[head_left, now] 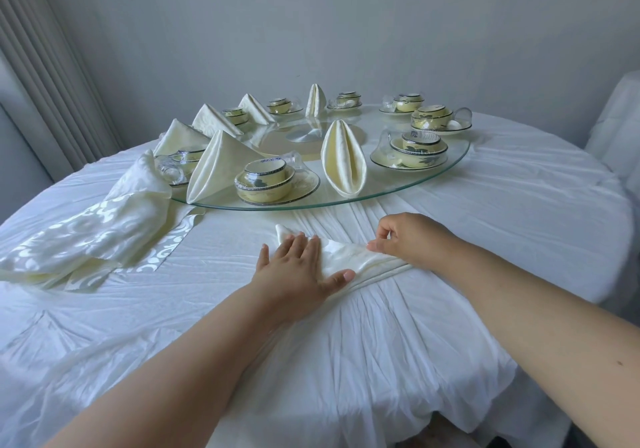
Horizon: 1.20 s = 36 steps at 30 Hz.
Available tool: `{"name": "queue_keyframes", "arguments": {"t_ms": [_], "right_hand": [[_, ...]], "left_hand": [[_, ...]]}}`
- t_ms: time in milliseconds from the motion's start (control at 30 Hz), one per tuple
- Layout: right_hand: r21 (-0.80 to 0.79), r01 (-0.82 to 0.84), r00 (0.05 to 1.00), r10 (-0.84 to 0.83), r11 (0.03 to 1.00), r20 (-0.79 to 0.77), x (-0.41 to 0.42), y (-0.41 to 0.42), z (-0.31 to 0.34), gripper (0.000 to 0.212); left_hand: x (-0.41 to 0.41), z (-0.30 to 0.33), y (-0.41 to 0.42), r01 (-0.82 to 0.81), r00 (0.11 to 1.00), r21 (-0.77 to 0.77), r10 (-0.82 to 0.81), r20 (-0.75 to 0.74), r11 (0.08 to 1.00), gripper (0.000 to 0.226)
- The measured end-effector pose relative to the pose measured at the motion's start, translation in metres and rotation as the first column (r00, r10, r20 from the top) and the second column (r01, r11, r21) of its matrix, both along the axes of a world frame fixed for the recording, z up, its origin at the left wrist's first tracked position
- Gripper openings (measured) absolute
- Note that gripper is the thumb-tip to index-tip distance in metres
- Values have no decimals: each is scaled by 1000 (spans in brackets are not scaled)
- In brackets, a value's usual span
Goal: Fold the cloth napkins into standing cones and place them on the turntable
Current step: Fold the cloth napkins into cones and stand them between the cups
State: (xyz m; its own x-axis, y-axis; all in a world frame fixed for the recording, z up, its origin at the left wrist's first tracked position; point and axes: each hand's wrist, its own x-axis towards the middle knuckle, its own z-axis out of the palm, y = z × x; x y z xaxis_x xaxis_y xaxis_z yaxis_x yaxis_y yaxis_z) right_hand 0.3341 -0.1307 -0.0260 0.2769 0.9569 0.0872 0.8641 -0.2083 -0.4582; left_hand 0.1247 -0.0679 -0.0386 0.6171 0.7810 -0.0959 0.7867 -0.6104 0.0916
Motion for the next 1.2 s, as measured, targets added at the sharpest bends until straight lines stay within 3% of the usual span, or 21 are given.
{"name": "queue_keyframes", "arguments": {"t_ms": [100,200,233,300,367,433,533,633,800,900,1000,1200], "right_hand": [[-32,98,988,-93,995,123,4,-1,5,31],[244,150,960,-200,958,196,0,-5,20,37],[352,114,978,-167,929,126,-5,-6,25,42],[430,30,983,50,903,-176,-23,-8,36,59],[366,-104,843,277,925,-461,-41,-6,38,85],[257,-271,763,370,928,-531,-51,-1,32,113],[52,-412,751,371,910,-547,-51,0,18,125],[-107,-400,813,299,910,-499,-42,-8,3,119],[-158,-385,902,335,909,-270,-33,-20,-4,91],[-202,-413,910,398,888,-115,-29,-22,-7,96],[-277,-405,911,409,871,-44,-24,-27,-5,82],[-321,-404,891,448,856,74,-24,-34,-2,85]], "left_hand": [[-1,0,0,5,1000,3,-4,-17,1000,96],[0,1,-1,5,999,5,-5,-31,1000,98],[0,1,-1,4,999,3,-4,-33,1000,99],[0,1,-1,3,999,6,-3,-34,1000,99],[1,0,-1,0,999,12,0,-36,1000,100],[1,1,-2,-3,999,16,3,-35,1000,100],[1,2,-2,1,999,13,0,-45,1000,99],[1,2,-3,0,999,10,1,-44,1000,99],[2,0,-1,-4,999,4,4,-35,1000,98],[2,0,-2,-7,999,0,7,-39,1000,99],[2,2,1,1,999,-18,-2,-40,1000,101],[-6,13,16,41,997,-87,-47,-63,995,113]]}}
